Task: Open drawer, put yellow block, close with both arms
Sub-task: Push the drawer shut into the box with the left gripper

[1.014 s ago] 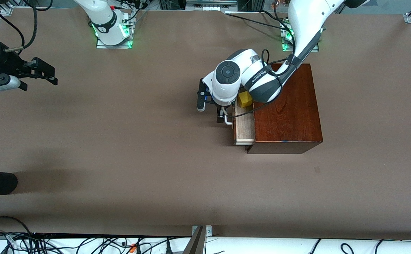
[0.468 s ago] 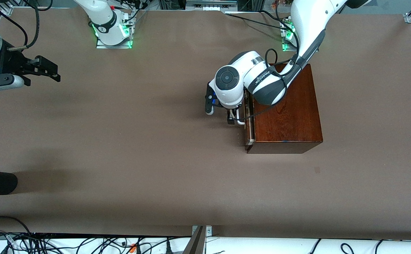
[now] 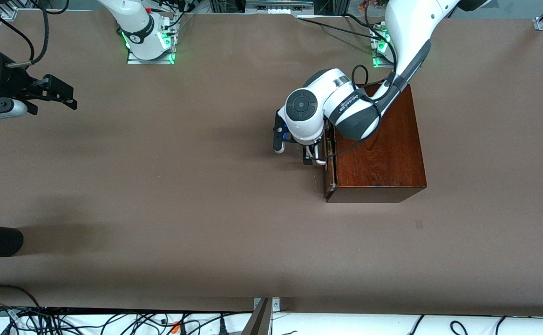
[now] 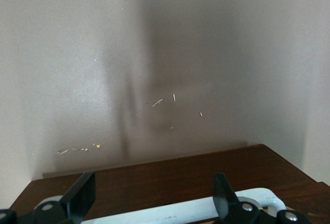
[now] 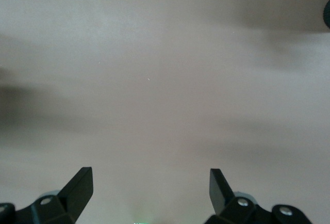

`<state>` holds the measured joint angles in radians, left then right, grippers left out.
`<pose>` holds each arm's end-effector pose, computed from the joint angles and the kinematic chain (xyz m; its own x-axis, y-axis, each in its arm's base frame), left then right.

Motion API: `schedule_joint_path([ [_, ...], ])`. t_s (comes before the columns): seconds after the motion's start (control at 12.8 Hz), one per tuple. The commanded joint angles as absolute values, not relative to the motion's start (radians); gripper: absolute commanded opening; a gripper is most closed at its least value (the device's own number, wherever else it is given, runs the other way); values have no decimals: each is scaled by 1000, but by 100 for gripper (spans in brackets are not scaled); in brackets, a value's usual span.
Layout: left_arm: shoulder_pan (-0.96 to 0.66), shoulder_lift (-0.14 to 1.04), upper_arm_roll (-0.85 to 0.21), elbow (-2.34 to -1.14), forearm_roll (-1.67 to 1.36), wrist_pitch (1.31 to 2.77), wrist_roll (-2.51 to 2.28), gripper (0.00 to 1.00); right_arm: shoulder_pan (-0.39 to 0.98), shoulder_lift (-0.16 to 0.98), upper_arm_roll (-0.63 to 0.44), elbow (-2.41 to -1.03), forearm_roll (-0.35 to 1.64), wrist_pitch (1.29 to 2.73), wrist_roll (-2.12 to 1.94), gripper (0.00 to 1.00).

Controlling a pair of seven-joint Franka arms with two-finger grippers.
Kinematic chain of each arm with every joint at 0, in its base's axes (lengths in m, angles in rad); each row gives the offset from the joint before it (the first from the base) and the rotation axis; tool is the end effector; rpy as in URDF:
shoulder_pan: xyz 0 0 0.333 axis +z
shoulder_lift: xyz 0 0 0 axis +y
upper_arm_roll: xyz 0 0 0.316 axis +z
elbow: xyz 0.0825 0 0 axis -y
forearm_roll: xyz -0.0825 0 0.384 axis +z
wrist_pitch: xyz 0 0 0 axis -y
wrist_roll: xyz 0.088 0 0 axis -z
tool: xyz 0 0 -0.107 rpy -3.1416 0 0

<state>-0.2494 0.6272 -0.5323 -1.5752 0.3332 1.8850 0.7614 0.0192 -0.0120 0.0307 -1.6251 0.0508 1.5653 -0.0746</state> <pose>0.5215 -0.4166 0.2946 -0.0737 -0.9865 -0.1461 -0.9853 0.0494 0.1633 0.5477 0.0329 0.6052 0.9913 0.1243 -0.0439 0.1219 -0.9911 -0.0538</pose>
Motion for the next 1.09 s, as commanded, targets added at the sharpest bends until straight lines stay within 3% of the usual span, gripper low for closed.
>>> schedule_joint_path([
  [0.0,-247,624,-515,-1557,371,1850,785,100,6,-6,48,-1605,37,1566,-58,100],
  [1.01,-253,623,-522,-1526,350,1819,759,100,5,-6,48,-1605,38,1566,-64,100],
])
